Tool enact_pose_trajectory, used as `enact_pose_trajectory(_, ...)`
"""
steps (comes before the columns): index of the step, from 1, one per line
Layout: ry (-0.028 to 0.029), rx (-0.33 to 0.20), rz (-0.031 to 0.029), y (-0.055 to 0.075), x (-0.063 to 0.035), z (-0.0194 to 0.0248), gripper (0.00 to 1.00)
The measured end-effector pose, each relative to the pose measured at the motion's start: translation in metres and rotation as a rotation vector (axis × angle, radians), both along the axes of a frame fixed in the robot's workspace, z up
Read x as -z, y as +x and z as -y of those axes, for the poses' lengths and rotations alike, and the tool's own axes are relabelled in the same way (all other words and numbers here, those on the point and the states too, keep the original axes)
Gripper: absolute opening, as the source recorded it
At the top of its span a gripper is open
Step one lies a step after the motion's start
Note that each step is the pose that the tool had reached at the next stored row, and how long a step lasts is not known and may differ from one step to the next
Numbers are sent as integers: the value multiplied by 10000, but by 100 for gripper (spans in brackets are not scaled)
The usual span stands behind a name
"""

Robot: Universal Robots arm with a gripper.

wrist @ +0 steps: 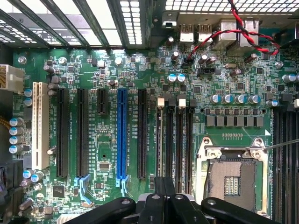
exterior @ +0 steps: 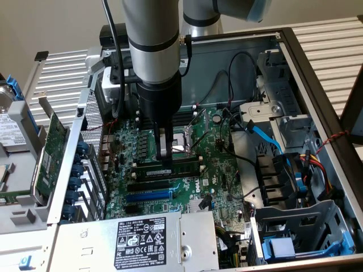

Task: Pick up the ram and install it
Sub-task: 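Press down the ram until it locks into place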

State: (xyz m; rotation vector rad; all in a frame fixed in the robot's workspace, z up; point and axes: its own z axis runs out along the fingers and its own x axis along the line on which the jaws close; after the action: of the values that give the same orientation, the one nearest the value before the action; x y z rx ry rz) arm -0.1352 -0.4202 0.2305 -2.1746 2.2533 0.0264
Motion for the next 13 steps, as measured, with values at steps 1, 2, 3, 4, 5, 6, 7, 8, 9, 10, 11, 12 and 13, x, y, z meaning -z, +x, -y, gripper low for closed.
enact_pose_trajectory(1, -1, 0, -1, 0, 1, 0, 11)
enact_pose_trajectory(2, -1, 0, -1, 0, 3, 0, 11)
enact_pose_trajectory(3, -1, 0, -1, 0, 6, 0, 11)
enact_pose_trajectory(4, -1, 0, -1, 0, 8, 0, 11)
enact_pose_trajectory(5, -1, 0, -1, 0, 10, 0, 11)
enact_pose_trajectory(6, -2, 0, -1, 0, 12, 0, 11)
enact_pose_trajectory(7, -2, 0, -1, 0, 14, 0, 11)
enact_pose_trajectory(8, -1, -1, -1, 0, 17, 0, 11)
enact_pose_trajectory(9, 0, 0, -1, 0, 20, 0, 11)
enact_pose_trajectory(10, 1, 0, 0, 0, 21, 0, 11)
enact_pose_trajectory(11, 4, -1, 3, 1, 25, 0, 11)
enact_pose_trajectory(12, 1, 0, 1, 0, 26, 0, 11)
enact_pose_trajectory(13, -1, 0, 0, 0, 27, 0, 11)
